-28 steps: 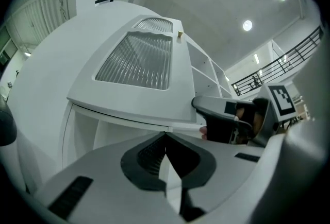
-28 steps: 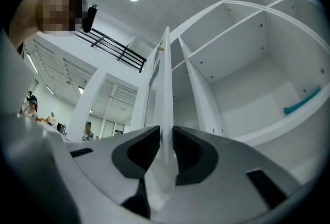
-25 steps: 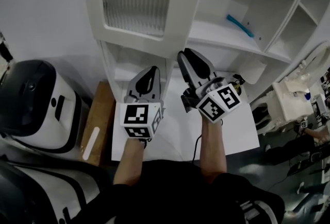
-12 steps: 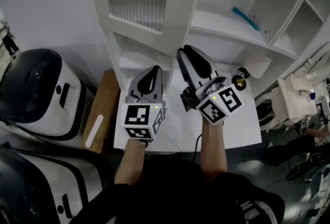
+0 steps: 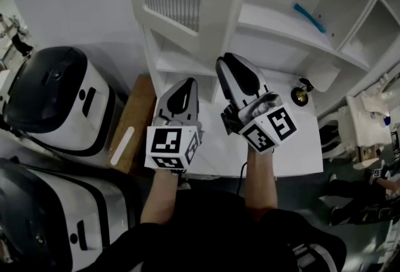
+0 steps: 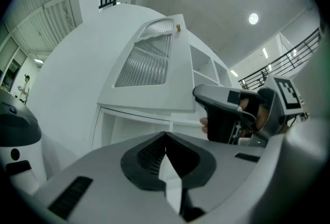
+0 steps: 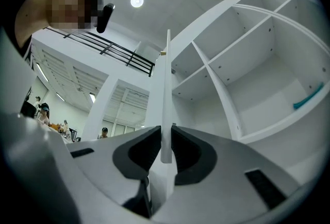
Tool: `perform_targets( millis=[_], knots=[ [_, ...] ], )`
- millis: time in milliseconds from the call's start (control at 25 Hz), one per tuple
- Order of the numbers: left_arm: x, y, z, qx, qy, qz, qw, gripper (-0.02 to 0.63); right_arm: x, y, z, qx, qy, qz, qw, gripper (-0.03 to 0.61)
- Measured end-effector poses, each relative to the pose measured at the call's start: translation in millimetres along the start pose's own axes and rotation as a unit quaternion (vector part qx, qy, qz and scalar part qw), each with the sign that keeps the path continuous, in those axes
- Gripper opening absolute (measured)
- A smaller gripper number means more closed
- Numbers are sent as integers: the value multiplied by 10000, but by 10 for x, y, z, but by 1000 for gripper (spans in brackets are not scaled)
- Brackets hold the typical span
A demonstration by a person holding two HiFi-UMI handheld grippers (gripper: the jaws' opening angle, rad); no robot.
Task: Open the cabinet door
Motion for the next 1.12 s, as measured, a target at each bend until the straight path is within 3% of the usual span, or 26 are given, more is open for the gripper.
perform_targets(
  millis=[360,1120],
  knots=[
    [291,113,30,-83,74,-300,9995,13,5,400,21,119,-11,-509,9986,69],
    [1059,638,-35,-155,123,-1026,9945,14,-342,1346,243,-257,-188,-1238,9918,66]
  ],
)
Point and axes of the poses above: the fingertips, and each gripper's own axes: x backward along the fingers, y to its left, z out of its underside, the point moved 1 cm from there along x, backward along the fingers, and after that the axes turned 3 degrees about -x, right-handed, at the moved point
